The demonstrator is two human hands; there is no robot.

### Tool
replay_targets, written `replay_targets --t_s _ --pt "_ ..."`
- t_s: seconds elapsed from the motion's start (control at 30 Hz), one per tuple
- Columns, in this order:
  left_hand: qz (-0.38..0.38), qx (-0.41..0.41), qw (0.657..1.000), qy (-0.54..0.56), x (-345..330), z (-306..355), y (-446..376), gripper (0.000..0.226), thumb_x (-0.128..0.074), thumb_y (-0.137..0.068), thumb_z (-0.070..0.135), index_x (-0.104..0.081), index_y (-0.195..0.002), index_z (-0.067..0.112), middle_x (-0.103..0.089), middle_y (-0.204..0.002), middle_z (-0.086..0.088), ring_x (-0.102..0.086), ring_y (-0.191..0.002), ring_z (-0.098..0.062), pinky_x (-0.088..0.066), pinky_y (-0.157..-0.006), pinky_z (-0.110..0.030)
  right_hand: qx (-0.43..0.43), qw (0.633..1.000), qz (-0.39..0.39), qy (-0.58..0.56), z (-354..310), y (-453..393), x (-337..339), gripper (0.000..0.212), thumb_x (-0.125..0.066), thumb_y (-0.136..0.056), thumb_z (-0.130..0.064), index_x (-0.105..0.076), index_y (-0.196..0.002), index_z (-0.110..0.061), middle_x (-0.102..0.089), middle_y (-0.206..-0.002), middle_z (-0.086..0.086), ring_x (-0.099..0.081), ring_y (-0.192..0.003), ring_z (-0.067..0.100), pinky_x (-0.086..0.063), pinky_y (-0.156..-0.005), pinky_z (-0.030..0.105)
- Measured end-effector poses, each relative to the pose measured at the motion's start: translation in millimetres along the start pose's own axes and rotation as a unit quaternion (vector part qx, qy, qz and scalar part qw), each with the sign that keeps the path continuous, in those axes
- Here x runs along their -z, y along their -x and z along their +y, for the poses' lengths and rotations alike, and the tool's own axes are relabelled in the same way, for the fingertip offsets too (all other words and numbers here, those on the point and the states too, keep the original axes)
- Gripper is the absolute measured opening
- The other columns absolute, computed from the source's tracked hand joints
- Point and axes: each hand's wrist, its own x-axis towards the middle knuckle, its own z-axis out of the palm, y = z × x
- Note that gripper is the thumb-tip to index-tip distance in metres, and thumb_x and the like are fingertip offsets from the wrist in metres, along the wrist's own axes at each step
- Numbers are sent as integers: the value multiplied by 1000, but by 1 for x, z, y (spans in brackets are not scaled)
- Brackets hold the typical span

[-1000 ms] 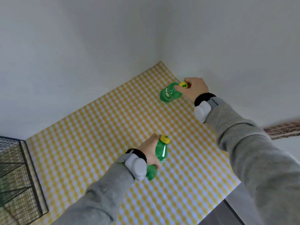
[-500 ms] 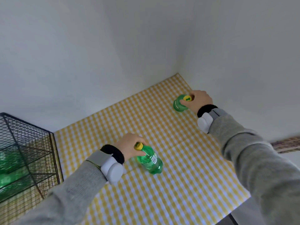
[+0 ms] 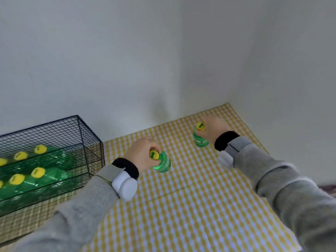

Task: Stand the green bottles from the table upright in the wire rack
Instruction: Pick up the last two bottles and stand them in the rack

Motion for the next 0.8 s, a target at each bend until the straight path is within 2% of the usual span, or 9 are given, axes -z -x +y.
replay_targets --t_s 0.13,0.2,0.3,0.43,0.6,0.7,0.8 --pt "77 14 997 10 78 -34 40 23 -82 -64 13 -75 -87 13 -59 -83 -3 -55 -75 -17 -49 -75 -32 104 993 55 -18 -91 -2 39 32 -60 -84 -36 -41 -78 -11 -51 -76 10 -50 -69 28 -40 -59 35" --pt "102 22 995 4 109 -54 61 23 -83 -64 12 -75 -85 14 -62 -86 -6 -58 -76 -20 -50 -76 -33 117 989 71 -62 -134 -4 53 30 -64 -82 -33 -46 -79 -9 -51 -76 11 -49 -69 27 -38 -59 34" --pt "145 43 988 -11 146 -90 101 23 -84 -64 13 -73 -84 14 -61 -85 -5 -60 -78 -21 -49 -74 -31 128 975 89 -158 -198 -8 62 33 -70 -78 -30 -58 -89 -1 -53 -80 10 -48 -72 24 -37 -62 31" --pt "201 81 975 -53 175 -144 146 22 -83 -67 17 -73 -86 16 -55 -84 -2 -55 -77 -19 -41 -74 -28 180 956 99 -209 -288 -9 63 34 -70 -78 -27 -61 -94 1 -54 -82 9 -47 -76 23 -37 -65 30" --pt "184 104 976 -46 177 -197 175 23 -81 -70 19 -73 -92 16 -57 -95 -6 -53 -85 -20 -44 -82 -33 208 962 70 -165 -369 -14 41 38 -67 -81 -30 -57 -105 -2 -63 -105 18 -51 -83 26 -46 -74 37" --pt "165 103 981 -9 167 -214 177 23 -78 -74 18 -72 -96 16 -54 -97 -1 -51 -90 -17 -43 -85 -31 222 969 42 -103 -399 -16 21 38 -65 -82 -28 -55 -108 -2 -63 -109 19 -58 -95 35 -49 -80 40" --pt "128 77 989 12 152 -220 170 23 -75 -78 17 -70 -100 17 -48 -98 4 -47 -92 -13 -40 -88 -27 229 972 18 -55 -413 -21 2 36 -63 -84 -26 -54 -108 -1 -63 -110 19 -59 -98 37 -49 -80 40"
